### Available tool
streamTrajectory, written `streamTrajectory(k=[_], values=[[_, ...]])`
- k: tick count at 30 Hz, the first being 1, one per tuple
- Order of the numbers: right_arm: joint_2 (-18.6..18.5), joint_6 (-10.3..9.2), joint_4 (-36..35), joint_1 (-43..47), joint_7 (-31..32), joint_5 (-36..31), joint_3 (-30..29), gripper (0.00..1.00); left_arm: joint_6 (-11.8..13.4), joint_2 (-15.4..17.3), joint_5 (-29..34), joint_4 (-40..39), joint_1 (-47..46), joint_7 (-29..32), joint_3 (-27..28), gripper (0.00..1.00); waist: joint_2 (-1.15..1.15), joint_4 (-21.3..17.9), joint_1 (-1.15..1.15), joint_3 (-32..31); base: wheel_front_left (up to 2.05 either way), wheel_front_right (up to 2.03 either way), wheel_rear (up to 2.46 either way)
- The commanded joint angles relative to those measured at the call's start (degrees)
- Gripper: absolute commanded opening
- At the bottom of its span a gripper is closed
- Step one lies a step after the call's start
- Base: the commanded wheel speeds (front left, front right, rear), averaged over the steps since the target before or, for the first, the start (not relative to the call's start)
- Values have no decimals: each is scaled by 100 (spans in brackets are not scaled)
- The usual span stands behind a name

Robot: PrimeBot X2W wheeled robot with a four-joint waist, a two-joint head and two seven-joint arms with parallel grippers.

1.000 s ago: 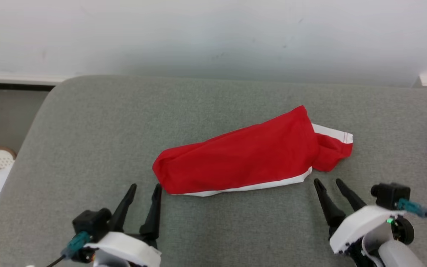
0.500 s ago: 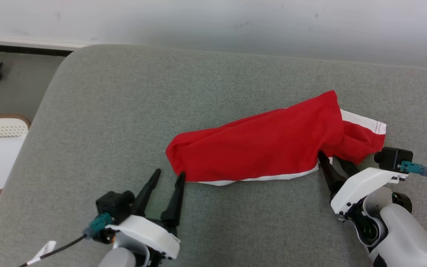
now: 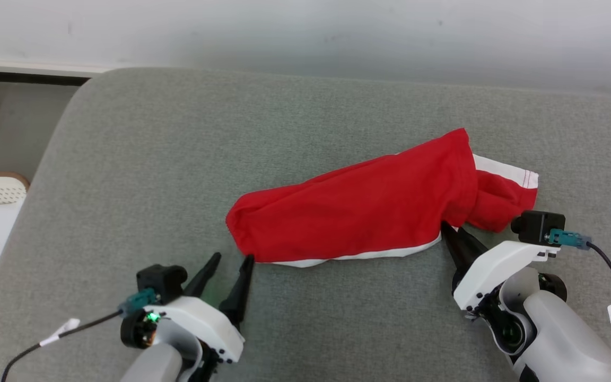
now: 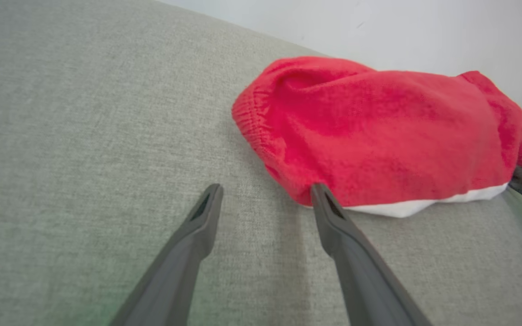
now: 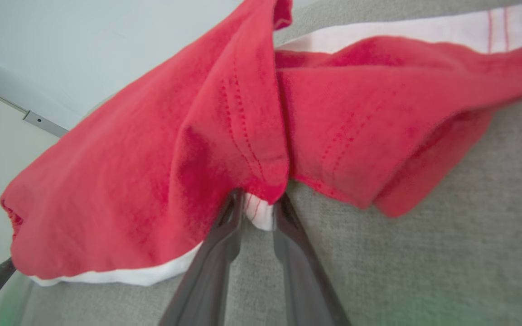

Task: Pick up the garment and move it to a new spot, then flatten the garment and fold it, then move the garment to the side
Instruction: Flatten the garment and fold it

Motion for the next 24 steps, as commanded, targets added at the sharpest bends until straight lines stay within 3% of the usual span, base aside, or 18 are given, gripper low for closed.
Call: streamTrajectory(k=[1, 3, 5, 6, 9, 10, 11, 13, 24], values=[[34, 6, 108, 212, 17, 95, 75, 31, 1, 23, -3, 54, -111, 3, 14, 100, 0, -34, 0, 12, 0, 0, 0], [11, 6, 89, 190, 1, 163, 166, 26, -28, 14, -120, 260, -220, 73, -43, 100, 0, -70, 0, 28, 0, 0, 0], [1, 5, 72, 164, -10, 223, 273, 4, -39, 56, -215, 445, -360, 170, -145, 100, 0, -110, 0, 42, 0, 0, 0], [-4, 5, 66, 147, -20, 263, 317, 0, -45, 66, -263, 520, -426, 207, -205, 100, 0, -131, 0, 49, 0, 0, 0], [-27, 5, 20, 118, -104, 377, 444, 0, -42, 63, -485, 532, -550, 232, -480, 100, 0, -181, 0, 51, 0, 0, 0], [-39, 5, -1, 114, -149, 419, 480, 0, -43, 103, -572, 517, -577, 202, -557, 75, 0, -191, 0, 49, 0, 0, 0], [-49, 5, -30, 111, -198, 452, 516, 0, -40, 152, -670, 510, -599, 183, -631, 38, 0, -201, 0, 45, 0, 0, 0], [-61, 5, -68, 118, -245, 547, 598, 0, -41, 213, -801, 485, -630, 137, -780, 0, 0, -218, 0, 28, 0, 0, 0], [-427, 5, -901, 427, -503, 1176, 1028, 0, -43, 507, -1189, 401, -525, -151, -1227, 0, 0, -202, 0, -316, 0, 0, 0]])
